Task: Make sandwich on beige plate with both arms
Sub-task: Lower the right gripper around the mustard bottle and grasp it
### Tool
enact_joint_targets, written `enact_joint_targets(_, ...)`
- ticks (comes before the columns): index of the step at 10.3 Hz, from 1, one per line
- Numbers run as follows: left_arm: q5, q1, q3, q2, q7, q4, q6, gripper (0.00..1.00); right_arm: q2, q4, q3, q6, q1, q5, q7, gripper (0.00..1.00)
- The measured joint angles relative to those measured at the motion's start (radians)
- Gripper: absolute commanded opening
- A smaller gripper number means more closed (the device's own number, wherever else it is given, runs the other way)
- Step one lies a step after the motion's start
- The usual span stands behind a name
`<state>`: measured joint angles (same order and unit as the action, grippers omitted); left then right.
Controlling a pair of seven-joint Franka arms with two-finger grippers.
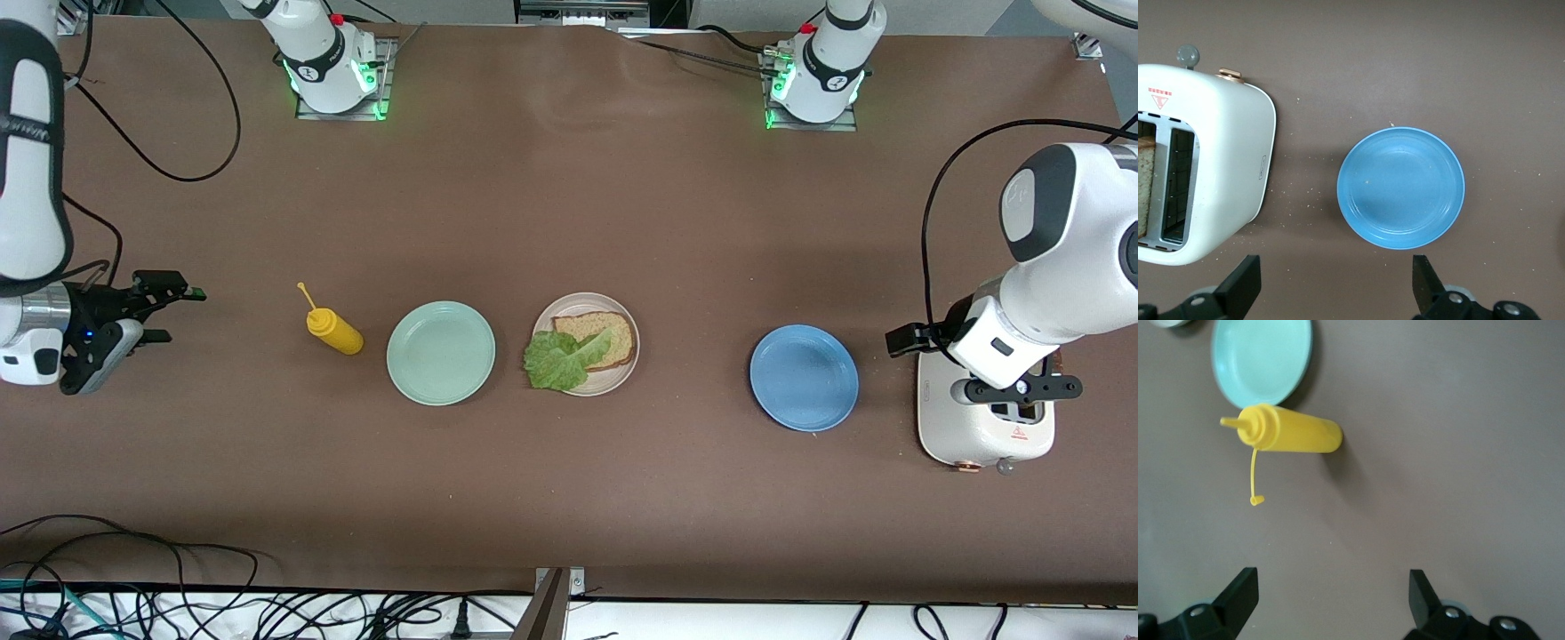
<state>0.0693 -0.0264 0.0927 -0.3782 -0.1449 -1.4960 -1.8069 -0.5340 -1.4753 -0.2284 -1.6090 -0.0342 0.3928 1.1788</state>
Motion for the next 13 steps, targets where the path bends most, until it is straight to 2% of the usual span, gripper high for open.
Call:
enact_joint_targets(4, 0.0, 0.0, 0.0, 0.0, 0.0, 0.001, 0.0, 1.0, -0.089, -0.006, 0.001, 0.001, -0.022, 0.179, 0.392, 1.0)
enact_joint_targets(8, 0.0, 0.0, 0.0, 0.0, 0.0, 0.001, 0.0, 1.0, -0.2, -0.01, 0.003, 0.007, -0.023, 0.391, 0.633, 1.0)
enact_joint_targets(10, 0.0, 0.0, 0.0, 0.0, 0.0, 0.001, 0.0, 1.0, -0.236, -0.01, 0.005, 0.029, -0.023, 0.429, 0.669, 1.0)
enact_joint_targets(13, 0.0, -0.002, -0.001, 0.0, 0.0, 0.001, 0.0, 1.0, -0.25, -0.01, 0.011, 0.046, -0.021, 0.43, 0.76, 1.0)
